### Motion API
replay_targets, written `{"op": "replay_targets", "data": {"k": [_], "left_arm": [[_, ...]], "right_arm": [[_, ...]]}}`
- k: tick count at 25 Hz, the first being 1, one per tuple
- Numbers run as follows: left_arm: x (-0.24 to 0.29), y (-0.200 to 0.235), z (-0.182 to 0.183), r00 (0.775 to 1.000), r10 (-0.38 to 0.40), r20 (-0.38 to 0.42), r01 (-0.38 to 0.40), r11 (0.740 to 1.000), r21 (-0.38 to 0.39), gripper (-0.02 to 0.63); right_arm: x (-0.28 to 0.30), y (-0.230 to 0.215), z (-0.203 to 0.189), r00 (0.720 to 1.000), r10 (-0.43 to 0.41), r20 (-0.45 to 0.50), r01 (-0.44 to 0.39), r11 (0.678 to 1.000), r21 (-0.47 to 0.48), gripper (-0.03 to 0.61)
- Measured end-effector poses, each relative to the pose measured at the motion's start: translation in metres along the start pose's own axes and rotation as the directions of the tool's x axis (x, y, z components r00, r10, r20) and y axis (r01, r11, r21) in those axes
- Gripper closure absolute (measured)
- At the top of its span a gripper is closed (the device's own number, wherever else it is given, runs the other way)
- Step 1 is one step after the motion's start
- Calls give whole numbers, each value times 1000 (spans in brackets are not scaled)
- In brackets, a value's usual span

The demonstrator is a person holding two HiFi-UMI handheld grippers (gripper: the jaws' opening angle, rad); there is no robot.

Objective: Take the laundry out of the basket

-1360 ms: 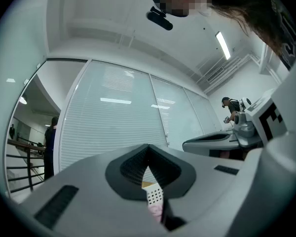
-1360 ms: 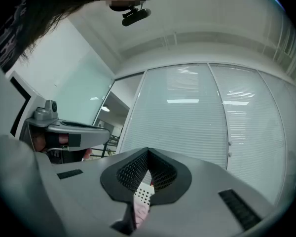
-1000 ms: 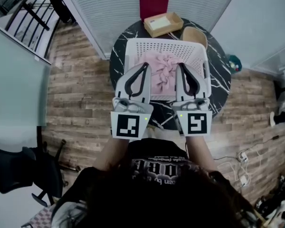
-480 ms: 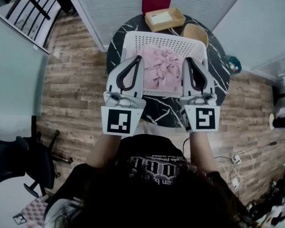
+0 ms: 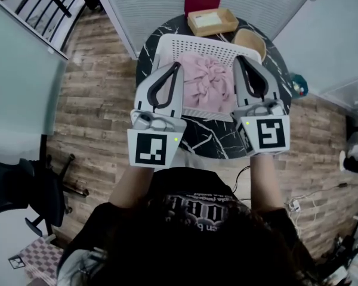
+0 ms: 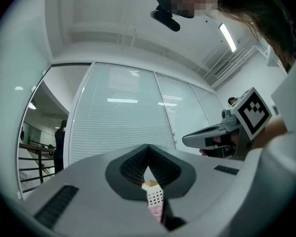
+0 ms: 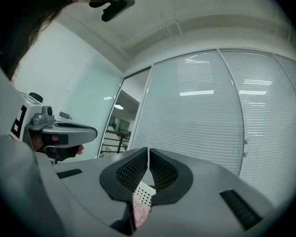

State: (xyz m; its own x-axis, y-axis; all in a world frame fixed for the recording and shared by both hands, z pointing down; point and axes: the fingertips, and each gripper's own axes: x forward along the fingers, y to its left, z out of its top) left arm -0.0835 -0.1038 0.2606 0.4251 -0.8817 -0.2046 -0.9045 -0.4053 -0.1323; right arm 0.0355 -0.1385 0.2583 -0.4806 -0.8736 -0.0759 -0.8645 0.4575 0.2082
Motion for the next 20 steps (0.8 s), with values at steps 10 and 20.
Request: {"op": "replay_targets", "data": {"k": [10, 20], "left_arm": [[15, 16, -3, 1000, -8, -11, 8, 1000, 4, 615], [47, 38, -17, 998, -54, -16, 54, 999, -1, 615]], "right_arm": [[34, 5, -4, 994, 111, -11, -111, 994, 11, 549], [85, 11, -44, 958, 223, -180, -223, 975, 19, 431]]}}
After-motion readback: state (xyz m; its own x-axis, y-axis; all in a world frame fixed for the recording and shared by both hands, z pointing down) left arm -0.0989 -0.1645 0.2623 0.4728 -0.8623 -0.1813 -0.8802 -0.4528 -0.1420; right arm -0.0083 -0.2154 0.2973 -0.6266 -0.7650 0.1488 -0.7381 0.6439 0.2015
